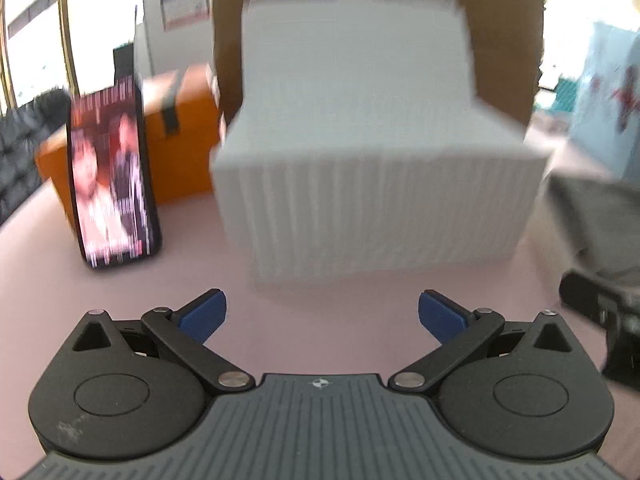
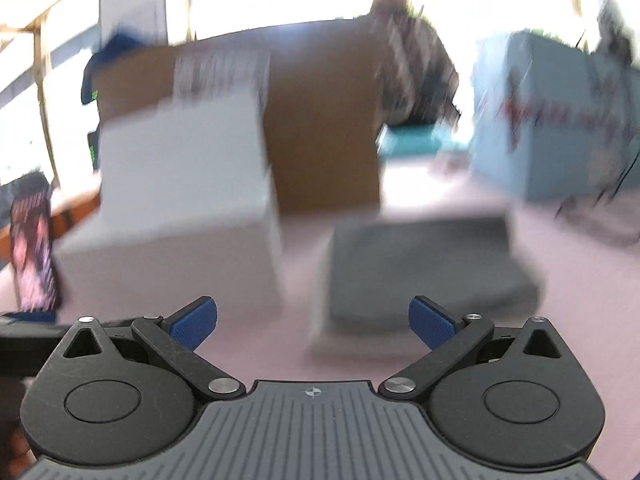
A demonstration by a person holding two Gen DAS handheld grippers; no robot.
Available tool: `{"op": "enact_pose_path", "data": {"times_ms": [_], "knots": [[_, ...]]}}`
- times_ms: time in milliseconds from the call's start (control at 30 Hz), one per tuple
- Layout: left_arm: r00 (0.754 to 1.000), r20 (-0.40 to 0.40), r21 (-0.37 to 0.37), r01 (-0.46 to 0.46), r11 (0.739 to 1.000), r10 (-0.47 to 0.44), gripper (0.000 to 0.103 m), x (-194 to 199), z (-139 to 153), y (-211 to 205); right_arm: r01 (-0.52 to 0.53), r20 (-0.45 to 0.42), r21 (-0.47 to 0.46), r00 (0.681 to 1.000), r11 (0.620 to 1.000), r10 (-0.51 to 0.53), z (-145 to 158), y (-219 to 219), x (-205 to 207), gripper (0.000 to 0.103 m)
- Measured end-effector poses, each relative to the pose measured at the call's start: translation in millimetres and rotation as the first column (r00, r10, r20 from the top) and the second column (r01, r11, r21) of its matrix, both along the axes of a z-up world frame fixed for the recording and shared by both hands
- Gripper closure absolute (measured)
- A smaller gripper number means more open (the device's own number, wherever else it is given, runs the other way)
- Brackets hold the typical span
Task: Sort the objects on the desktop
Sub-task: 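Move the left tool toward the folded grey cloth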
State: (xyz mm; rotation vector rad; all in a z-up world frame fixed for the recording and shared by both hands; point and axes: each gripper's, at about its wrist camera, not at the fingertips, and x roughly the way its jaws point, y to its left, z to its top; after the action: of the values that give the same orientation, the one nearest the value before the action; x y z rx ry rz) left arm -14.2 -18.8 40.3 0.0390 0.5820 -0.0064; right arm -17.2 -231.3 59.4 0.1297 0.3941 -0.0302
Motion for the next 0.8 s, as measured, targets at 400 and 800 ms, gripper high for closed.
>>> {"op": "enact_pose_path", "data": {"times_ms": [400, 800], "knots": [[0.929, 0.253, -0.150, 0.313, 0.938, -0.270, 0.000, 2.4, 123.3, -75.7, -0.086, 0.437, 0.212, 0.899, 0.974, -0.016, 107.4, -114.1, -12.6, 0.000], [0.838, -0.005, -0.252, 0.527, 0.812, -0.546, 0.000, 72.0, 66.3, -144.8, -0.095, 0.234, 0.242, 0.972, 0.966, 0.037, 49.6, -199.5, 26.4, 0.000]]}}
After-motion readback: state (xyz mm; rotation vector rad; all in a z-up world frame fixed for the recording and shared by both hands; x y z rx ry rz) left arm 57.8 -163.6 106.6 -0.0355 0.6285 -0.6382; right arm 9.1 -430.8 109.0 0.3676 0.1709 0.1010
